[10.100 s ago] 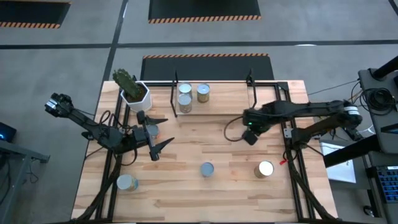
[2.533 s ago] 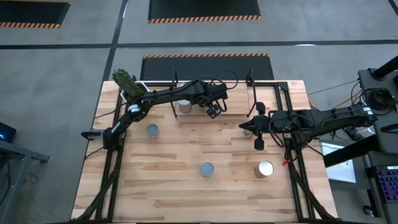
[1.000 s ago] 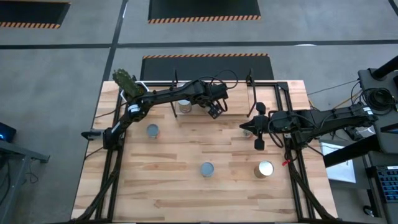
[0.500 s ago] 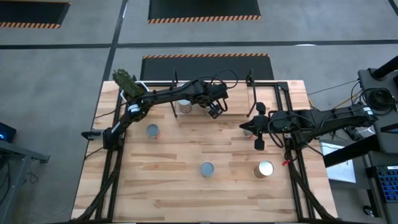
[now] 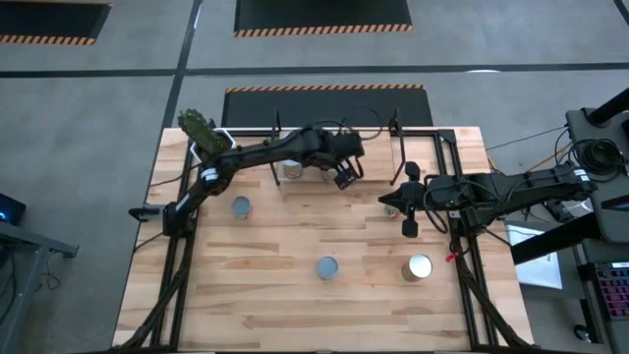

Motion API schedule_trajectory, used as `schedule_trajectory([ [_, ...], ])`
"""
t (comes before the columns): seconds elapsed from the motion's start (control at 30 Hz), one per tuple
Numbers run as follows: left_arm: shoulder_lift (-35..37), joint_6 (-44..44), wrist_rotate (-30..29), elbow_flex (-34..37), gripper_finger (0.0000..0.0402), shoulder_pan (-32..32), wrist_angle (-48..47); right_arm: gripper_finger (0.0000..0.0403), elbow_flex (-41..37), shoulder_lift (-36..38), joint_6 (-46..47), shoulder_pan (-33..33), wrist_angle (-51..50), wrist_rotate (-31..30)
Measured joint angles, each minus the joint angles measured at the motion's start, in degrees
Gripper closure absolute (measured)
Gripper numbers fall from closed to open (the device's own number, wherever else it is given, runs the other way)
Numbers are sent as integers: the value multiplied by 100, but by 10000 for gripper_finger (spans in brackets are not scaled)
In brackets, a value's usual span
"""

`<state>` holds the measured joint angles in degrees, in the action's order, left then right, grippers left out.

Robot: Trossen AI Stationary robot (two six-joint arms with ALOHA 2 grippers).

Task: Pick and place cans onto a shelf
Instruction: Put the canned tomatoes on the shelf

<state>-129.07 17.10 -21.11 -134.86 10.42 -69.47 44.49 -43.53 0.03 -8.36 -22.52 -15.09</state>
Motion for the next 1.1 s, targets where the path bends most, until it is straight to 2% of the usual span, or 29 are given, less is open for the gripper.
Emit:
schedule_trajectory([
  [0.2, 569, -712, -212, 80, 26, -747, 281, 394, -2, 0, 52, 2, 4, 0],
  [0.4, 994, -1599, -1698, 400, 26, -1874, -79, 394, -2, 0, 191, 1, 3, 2],
  [0.5, 1369, -1546, -1630, 935, 26, -2181, -263, 394, -2, -13, 219, 0, 5, 2],
  [0.57, 1714, -1385, -1461, 1547, 26, -2329, -161, 394, -2, -42, 210, 1, 31, 2],
  [0.67, 2347, -1083, -1387, 2676, 26, -2564, 692, 394, -9, -57, 158, 2, 217, 2],
  [0.8, 3205, -916, -1392, 4212, 26, -2950, 2499, 394, -9, -59, 206, 0, 510, 2],
  [0.97, 3867, -1358, -1519, 5826, 26, -3422, 4517, 394, -9, -202, 444, 0, 529, 2],
  [1.1, 4326, -1635, -1762, 6761, 37, -3669, 5571, 394, -9, -430, 762, 1, 534, 1],
])
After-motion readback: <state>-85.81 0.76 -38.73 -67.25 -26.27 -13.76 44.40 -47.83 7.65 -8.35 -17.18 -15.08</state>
